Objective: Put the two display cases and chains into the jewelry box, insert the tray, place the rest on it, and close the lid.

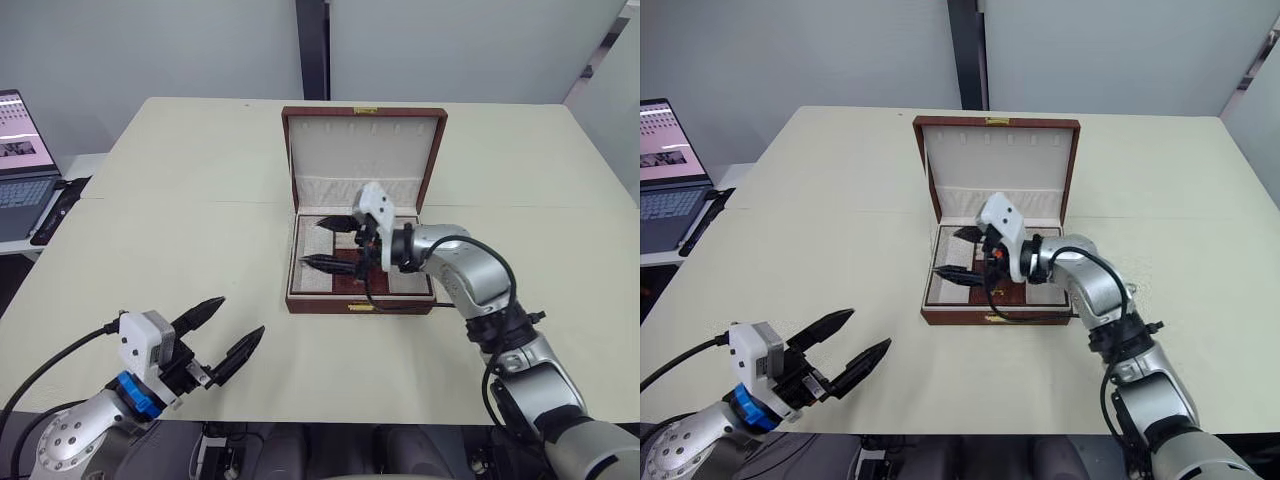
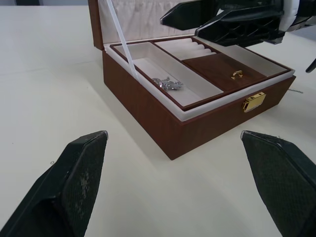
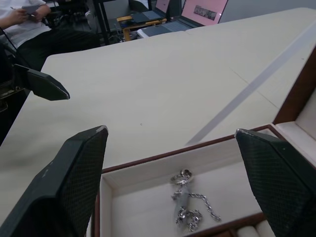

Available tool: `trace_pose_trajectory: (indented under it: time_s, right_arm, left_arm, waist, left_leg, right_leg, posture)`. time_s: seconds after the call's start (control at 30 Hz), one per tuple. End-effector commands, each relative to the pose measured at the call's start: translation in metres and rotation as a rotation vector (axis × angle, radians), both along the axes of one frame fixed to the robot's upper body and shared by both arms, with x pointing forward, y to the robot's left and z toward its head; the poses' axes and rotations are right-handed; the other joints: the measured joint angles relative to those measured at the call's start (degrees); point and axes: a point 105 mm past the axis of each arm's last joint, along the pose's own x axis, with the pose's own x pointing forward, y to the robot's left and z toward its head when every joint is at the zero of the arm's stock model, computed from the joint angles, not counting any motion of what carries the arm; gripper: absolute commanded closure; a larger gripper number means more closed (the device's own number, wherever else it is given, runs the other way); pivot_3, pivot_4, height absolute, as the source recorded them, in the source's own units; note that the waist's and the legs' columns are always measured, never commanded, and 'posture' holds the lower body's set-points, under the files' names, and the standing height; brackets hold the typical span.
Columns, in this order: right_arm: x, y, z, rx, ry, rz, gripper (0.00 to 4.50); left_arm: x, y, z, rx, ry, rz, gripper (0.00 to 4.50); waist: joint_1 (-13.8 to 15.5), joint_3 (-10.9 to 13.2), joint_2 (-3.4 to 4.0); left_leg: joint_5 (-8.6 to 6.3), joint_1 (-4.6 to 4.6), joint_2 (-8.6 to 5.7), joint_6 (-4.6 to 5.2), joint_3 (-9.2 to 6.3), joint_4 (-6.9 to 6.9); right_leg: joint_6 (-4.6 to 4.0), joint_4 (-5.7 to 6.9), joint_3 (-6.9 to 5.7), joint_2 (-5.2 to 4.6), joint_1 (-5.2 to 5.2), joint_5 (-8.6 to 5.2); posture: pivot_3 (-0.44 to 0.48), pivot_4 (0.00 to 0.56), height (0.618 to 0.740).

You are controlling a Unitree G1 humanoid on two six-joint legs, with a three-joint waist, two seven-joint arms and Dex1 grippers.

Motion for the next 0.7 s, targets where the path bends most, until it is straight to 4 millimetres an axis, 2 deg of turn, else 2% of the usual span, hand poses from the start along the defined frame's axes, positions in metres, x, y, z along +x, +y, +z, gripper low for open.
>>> trace_pose_trajectory:
  time_s: [0.03, 0.13, 0.23, 0.27, 0.43, 0.53, 0.7]
  right_arm:
    - [-0.005, -0.027, 0.013, 0.032, -0.061, -0.008, 0.1]
    - [-0.006, -0.075, 0.008, -0.007, -0.083, -0.086, 0.1]
    - [-0.011, -0.108, 0.008, -0.006, -0.07, -0.153, 0.1]
    - [-0.014, -0.126, 0.005, -0.021, -0.055, -0.197, 0.1]
    - [-0.03, -0.189, -0.001, -0.078, -0.013, -0.364, 0.1]
    - [-0.04, -0.219, -0.006, -0.117, 0.007, -0.451, 0.1]
    - [-0.053, -0.256, -0.015, -0.143, 0.042, -0.569, 0.1]
  left_arm:
    - [0.009, 0.007, 0.012, 0.017, 0.001, -0.009, 0.0]
    - [0.022, 0.016, 0.022, 0.051, 0.009, -0.027, 0.0]
    - [0.028, 0.025, 0.026, 0.081, 0.026, -0.034, 0.0]
    - [0.031, 0.032, 0.028, 0.098, 0.026, -0.023, 0.0]
    - [0.044, 0.061, 0.037, 0.154, 0.033, 0.018, 0.0]
    - [0.05, 0.075, 0.04, 0.174, 0.034, 0.037, 0.0]
    - [0.057, 0.097, 0.045, 0.205, 0.037, 0.075, 0.0]
  waist:
    - [0.1, 0.0, -0.02]
    - [0.2, 0.0, -0.02]
    - [0.0, 0.0, -0.01]
    - [-0.1, 0.0, -0.01]
    - [-0.1, 0.1, 0.01]
    - [0.0, 0.1, 0.0]
    - [-0.1, 0.1, -0.01]
  left_leg:
    - [0.0, -0.01, 0.0, 0.0, -0.08, 0.0]
    - [0.0, 0.0, -0.04, 0.0, -0.04, 0.0]
    - [0.0, -0.01, -0.05, 0.01, 0.05, -0.01]
    - [0.0, 0.0, -0.05, 0.01, 0.07, -0.01]
    - [0.0, 0.04, 0.06, 0.01, 0.12, -0.06]
    - [0.0, 0.06, 0.01, 0.01, 0.14, -0.05]
    - [0.0, 0.06, 0.03, 0.01, 0.18, -0.05]
  right_leg:
    - [0.0, -0.01, -0.03, 0.0, 0.02, 0.0]
    - [0.0, -0.02, -0.03, -0.02, 0.03, 0.0]
    - [0.0, -0.04, -0.05, -0.02, 0.02, 0.0]
    - [0.0, -0.04, -0.05, -0.02, 0.01, 0.0]
    - [0.0, -0.02, 0.01, 0.07, 0.0, 0.0]
    - [0.0, -0.02, 0.01, 0.05, 0.05, 0.0]
    - [0.0, -0.02, 0.01, 0.05, 0.03, 0.0]
  posture:
    - [0.0, 0.15, 0.74]
    - [0.0, 0.15, 0.74]
    - [0.0, 0.15, 0.74]
    - [0.0, 0.15, 0.74]
    - [0.0, 0.15, 0.74]
    - [0.0, 0.15, 0.74]
    - [0.0, 0.15, 0.74]
